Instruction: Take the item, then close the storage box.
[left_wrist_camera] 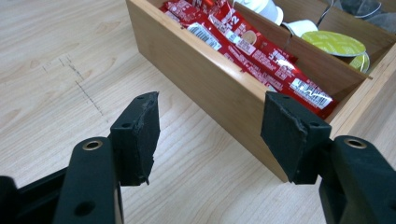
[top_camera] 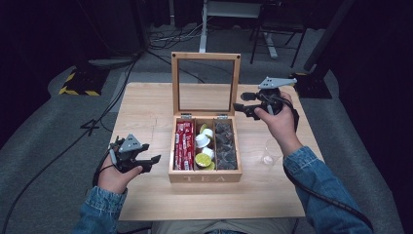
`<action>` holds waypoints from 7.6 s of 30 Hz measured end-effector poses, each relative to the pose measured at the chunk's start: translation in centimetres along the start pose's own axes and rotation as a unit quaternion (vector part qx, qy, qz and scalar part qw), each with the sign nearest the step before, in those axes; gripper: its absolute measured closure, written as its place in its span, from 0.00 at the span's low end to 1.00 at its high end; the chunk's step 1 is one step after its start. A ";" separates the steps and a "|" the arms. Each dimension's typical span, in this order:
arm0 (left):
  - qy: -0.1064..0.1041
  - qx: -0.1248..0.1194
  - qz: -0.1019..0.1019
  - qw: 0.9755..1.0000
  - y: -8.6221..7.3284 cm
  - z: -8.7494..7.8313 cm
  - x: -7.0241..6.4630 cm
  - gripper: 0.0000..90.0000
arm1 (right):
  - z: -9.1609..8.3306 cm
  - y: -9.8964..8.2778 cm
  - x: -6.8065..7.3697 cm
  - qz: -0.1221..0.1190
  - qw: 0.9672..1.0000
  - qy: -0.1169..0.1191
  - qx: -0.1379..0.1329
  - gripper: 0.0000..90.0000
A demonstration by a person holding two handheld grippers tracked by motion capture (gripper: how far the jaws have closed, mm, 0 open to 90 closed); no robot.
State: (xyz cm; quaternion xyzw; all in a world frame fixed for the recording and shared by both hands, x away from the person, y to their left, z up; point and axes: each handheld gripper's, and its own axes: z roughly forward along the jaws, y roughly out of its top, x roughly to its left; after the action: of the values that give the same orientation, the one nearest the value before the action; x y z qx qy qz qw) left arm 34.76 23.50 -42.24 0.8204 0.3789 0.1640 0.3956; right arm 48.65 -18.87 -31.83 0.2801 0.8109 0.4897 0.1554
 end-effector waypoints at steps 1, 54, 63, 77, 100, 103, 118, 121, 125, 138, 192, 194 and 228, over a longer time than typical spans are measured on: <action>-0.002 0.003 -0.003 1.000 -0.1 0.0 0.0 0.42 | 0.0 -0.4 0.4 0.002 1.000 0.005 0.003 0.39; 0.006 0.076 -0.046 0.996 -6.1 3.0 0.5 0.39 | 9.9 -8.3 3.9 -0.039 0.978 0.002 0.206 0.69; 0.004 0.079 -0.048 0.996 -6.2 3.2 0.6 0.39 | 9.6 -8.2 3.9 -0.037 0.979 0.006 0.200 0.81; 0.010 0.078 -0.049 0.996 -6.4 3.5 0.9 0.39 | 8.3 -7.7 3.4 -0.018 0.987 0.017 0.160 0.82; 0.015 0.047 -0.037 0.998 -6.8 4.1 2.3 0.36 | 2.5 -5.2 3.0 0.003 0.997 0.039 0.061 0.82; 0.015 0.044 -0.035 0.998 -6.9 4.1 2.5 0.36 | 1.5 -5.1 2.9 0.004 0.998 0.035 0.059 0.82; 0.019 0.048 -0.019 0.998 -6.8 4.4 2.3 0.31 | -2.6 -5.5 1.9 0.008 0.998 0.010 0.054 0.81; 0.021 0.050 -0.016 0.998 -6.8 4.4 2.2 0.31 | -3.4 -5.7 1.7 0.010 0.998 0.006 0.054 0.81; 0.020 0.051 -0.016 0.998 -6.7 4.4 2.2 0.30 | -4.3 -5.9 1.4 0.011 0.999 -0.001 0.053 0.81; 0.017 0.056 -0.006 0.998 -6.6 4.6 2.1 0.23 | -6.9 -7.8 0.1 0.032 0.997 -0.031 0.064 0.80; 0.016 0.057 -0.008 0.998 -6.6 4.7 2.1 0.22 | -7.4 -13.0 -1.2 0.065 0.980 -0.056 0.178 0.65; 0.016 0.057 -0.008 0.998 -6.6 4.7 2.1 0.22 | -7.5 -13.0 -1.2 0.072 0.981 -0.053 0.172 0.60; 0.018 0.061 -0.007 0.998 -6.3 5.0 2.1 0.18 | -6.7 -3.9 -1.8 0.034 0.997 -0.062 0.019 0.35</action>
State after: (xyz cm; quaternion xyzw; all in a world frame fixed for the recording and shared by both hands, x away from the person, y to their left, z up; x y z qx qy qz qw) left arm 35.95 24.96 -50.36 0.8373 0.4010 0.1524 0.3388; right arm 45.36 -26.08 -32.19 0.3403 0.7987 0.4609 0.1838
